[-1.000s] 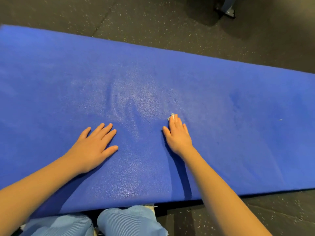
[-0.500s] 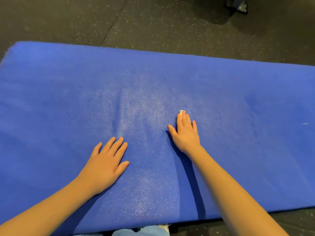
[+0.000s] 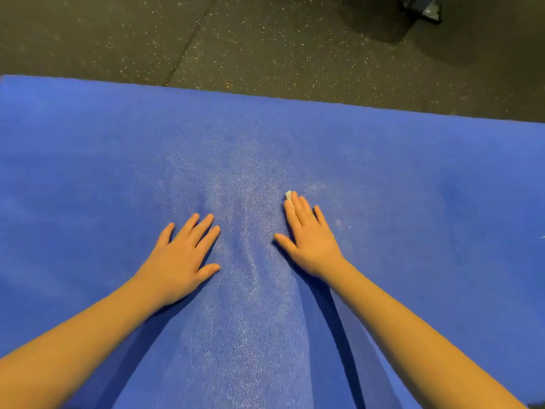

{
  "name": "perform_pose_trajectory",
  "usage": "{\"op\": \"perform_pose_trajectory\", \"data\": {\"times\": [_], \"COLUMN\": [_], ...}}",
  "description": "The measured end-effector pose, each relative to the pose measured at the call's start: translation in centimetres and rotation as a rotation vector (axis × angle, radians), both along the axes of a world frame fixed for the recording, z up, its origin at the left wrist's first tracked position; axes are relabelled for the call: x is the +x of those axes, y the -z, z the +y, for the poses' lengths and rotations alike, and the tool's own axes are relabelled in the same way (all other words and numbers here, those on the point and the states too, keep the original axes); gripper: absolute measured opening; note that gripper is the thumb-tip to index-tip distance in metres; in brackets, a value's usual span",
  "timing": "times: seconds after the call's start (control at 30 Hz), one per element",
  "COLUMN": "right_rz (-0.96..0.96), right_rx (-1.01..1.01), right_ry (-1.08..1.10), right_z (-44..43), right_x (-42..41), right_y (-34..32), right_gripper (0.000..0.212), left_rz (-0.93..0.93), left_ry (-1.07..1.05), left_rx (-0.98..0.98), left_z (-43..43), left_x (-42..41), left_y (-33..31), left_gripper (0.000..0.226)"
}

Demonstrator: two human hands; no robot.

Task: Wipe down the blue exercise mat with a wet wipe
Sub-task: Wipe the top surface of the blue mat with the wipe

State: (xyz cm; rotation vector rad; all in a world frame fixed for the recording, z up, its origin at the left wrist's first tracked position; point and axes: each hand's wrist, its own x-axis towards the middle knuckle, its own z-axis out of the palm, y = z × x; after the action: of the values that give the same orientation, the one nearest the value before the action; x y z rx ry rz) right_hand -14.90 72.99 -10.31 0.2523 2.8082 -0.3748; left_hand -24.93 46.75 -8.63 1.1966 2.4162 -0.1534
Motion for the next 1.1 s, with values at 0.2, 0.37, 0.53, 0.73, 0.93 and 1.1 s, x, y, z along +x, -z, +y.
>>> {"op": "perform_pose_trajectory", "data": {"times": [0.2, 0.37, 0.53, 0.73, 0.93, 1.1], "right_rz": [0.012, 0.049, 0.049, 0.053, 0.07, 0.012], "right_rx": [0.084, -0.003, 0.071, 0.024, 0.08, 0.003], "right_ry": [0.373, 0.105, 0.306, 0.118, 0.379, 0.129], "right_z": [5.7, 3.4, 8.3, 6.9, 11.0, 8.2], "right_x": [-5.2, -7.2, -11.3, -16.0, -19.3, -22.9], "right_y": [0.6, 0.5, 0.6, 0.7, 1.1, 0.3], "right_gripper": [0.067, 0.072, 0.066, 0.072, 0.066, 0.074], "left_rz": [0.037, 0.005, 0.05, 0.057, 0.05, 0.047], "left_ry": [0.064, -0.012, 0.029, 0.017, 0.01, 0.004], "left_rx": [0.035, 0.062, 0.031, 0.051, 0.031, 0.035], "left_z": [0.5, 2.6, 2.5, 2.4, 2.6, 2.6], "left_x": [-1.9, -5.0, -5.1, -5.0, -4.9, -5.0], "left_y": [0.7, 1.0, 1.6, 1.9, 1.9, 1.7], "left_gripper": [0.077, 0.091, 0.082, 0.081, 0.081, 0.08]}}
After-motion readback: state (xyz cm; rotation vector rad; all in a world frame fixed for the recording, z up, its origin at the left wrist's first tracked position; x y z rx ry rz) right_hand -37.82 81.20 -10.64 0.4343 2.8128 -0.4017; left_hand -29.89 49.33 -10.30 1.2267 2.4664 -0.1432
